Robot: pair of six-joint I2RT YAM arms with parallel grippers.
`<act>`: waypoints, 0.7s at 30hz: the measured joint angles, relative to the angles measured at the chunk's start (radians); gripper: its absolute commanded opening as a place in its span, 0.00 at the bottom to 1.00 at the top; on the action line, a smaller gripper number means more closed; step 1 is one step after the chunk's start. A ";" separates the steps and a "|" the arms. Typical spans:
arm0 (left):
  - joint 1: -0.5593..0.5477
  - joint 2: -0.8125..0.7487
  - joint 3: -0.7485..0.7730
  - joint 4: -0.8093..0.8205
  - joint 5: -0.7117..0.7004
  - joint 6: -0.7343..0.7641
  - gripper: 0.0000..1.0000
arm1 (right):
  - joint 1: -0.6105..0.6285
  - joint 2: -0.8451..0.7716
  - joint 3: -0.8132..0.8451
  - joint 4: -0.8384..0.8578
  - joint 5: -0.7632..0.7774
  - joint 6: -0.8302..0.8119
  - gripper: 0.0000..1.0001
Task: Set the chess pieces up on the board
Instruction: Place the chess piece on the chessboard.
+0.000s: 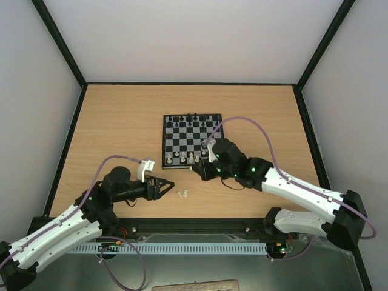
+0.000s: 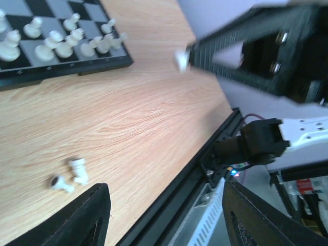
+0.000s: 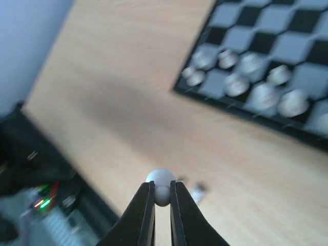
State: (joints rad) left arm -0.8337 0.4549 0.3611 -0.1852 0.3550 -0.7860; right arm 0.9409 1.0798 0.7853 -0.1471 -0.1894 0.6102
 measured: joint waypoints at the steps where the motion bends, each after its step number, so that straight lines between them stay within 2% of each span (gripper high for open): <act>1: 0.003 0.012 0.000 -0.015 -0.013 0.002 0.63 | -0.008 0.033 0.046 -0.045 0.077 -0.012 0.06; 6: 0.005 0.072 0.000 -0.042 -0.047 0.012 0.63 | -0.063 0.199 0.188 -0.199 0.339 -0.052 0.06; 9: 0.010 0.109 0.000 -0.045 -0.055 0.020 0.63 | -0.115 0.303 0.236 -0.264 0.418 -0.075 0.06; 16: 0.025 0.138 0.000 -0.046 -0.061 0.035 0.63 | -0.219 0.473 0.319 -0.327 0.452 -0.129 0.06; 21: 0.030 0.137 0.000 -0.046 -0.060 0.042 0.63 | -0.243 0.576 0.373 -0.327 0.428 -0.161 0.06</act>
State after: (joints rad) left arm -0.8036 0.5922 0.3611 -0.2314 0.2951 -0.7437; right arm 0.6979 1.6558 1.1584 -0.4744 0.2382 0.4496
